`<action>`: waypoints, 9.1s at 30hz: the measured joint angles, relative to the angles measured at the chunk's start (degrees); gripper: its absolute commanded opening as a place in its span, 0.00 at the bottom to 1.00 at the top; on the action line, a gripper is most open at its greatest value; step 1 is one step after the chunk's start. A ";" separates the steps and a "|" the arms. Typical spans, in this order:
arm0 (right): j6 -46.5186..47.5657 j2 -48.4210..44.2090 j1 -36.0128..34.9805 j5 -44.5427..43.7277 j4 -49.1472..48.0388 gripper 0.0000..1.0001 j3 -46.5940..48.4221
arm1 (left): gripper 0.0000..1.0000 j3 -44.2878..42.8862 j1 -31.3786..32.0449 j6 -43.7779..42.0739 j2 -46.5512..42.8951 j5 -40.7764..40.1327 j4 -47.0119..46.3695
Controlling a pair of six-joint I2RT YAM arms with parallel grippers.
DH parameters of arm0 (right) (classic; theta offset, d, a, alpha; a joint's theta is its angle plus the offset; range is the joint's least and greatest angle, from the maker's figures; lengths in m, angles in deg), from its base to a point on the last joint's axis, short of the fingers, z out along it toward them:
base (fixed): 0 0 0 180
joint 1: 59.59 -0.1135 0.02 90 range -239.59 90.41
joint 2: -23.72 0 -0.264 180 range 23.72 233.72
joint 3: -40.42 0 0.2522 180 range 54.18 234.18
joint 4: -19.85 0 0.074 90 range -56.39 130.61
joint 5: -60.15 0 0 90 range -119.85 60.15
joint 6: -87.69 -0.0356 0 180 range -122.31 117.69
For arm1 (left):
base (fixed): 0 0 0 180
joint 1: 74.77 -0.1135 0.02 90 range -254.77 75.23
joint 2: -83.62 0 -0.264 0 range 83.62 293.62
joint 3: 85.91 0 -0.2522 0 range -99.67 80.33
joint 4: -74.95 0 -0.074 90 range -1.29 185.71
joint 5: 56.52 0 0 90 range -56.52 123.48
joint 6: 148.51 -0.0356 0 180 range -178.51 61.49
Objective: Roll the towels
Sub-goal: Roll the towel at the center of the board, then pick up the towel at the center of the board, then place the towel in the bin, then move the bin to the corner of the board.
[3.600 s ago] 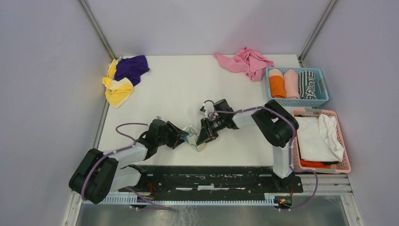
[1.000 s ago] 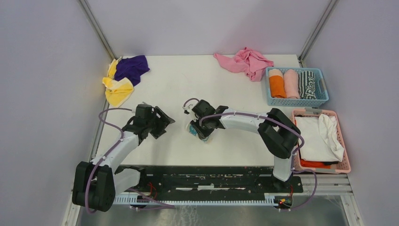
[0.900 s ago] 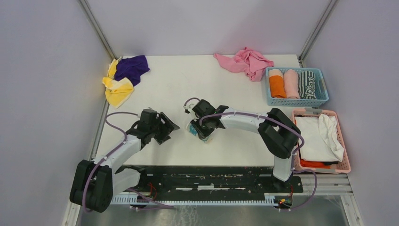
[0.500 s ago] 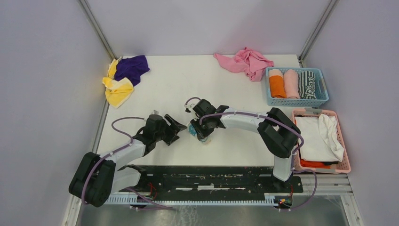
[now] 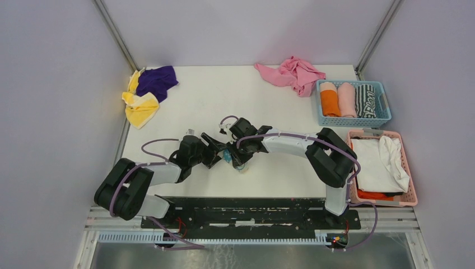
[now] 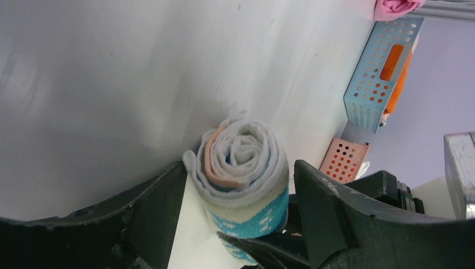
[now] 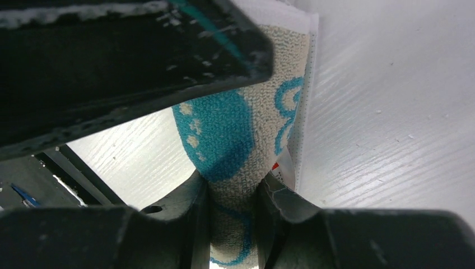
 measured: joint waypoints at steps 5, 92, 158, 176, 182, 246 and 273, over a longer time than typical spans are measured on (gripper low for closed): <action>0.00 0.09 0.00 0.87 -0.48 0.08 -0.11 | 0.65 -0.94 0.22 1.53 6.25 0.63 -7.21; 26.16 -9.73 42.25 -59.34 23.71 0.00 17.73 | 0.99 -45.09 -9.73 -46.27 -16.28 -25.14 58.84; 32.28 23.19 78.73 2.80 34.77 0.21 41.62 | 0.99 -41.11 -2.95 -49.35 -15.28 -33.24 59.67; 25.53 14.95 78.25 -3.85 28.09 0.59 31.04 | 0.99 -41.09 -3.32 -49.35 -15.89 -33.24 59.67; 25.51 12.44 78.03 -5.57 26.62 0.63 28.59 | 0.99 -41.09 -3.32 -49.35 -16.04 -33.24 59.67; 17.79 -4.26 48.85 -14.91 8.09 0.65 23.45 | 0.99 -39.39 -9.11 -49.35 -17.51 -30.36 58.25; 26.32 5.09 40.50 -47.89 4.02 0.68 12.57 | 0.99 -37.66 -10.34 -49.35 -19.80 -26.40 55.36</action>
